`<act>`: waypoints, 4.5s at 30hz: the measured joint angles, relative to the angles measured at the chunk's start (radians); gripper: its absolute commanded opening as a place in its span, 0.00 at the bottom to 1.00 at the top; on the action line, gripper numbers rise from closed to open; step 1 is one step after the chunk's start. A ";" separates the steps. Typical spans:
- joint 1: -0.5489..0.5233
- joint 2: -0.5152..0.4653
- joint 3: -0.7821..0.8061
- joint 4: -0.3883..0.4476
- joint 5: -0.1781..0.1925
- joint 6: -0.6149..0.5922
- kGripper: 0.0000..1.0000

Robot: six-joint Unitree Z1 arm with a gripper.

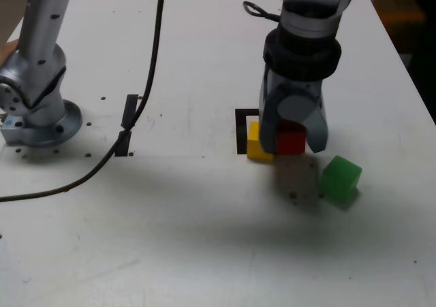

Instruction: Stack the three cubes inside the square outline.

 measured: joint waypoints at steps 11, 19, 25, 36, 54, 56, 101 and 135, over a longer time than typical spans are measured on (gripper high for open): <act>0.046 0.001 0.078 0.344 0.001 -0.132 0.14; 0.036 -0.035 0.036 0.296 0.049 -0.134 0.15; 0.002 -0.042 -0.020 0.219 0.100 -0.127 0.15; 0.030 0.039 0.019 0.103 0.123 -0.086 0.20; 0.059 0.039 0.081 0.015 0.115 -0.054 0.74; 0.061 0.035 0.092 0.000 0.115 -0.051 0.82; 0.015 -0.371 0.624 -0.063 -0.033 -0.423 0.98; 0.038 -0.393 0.447 0.001 0.074 -0.278 0.04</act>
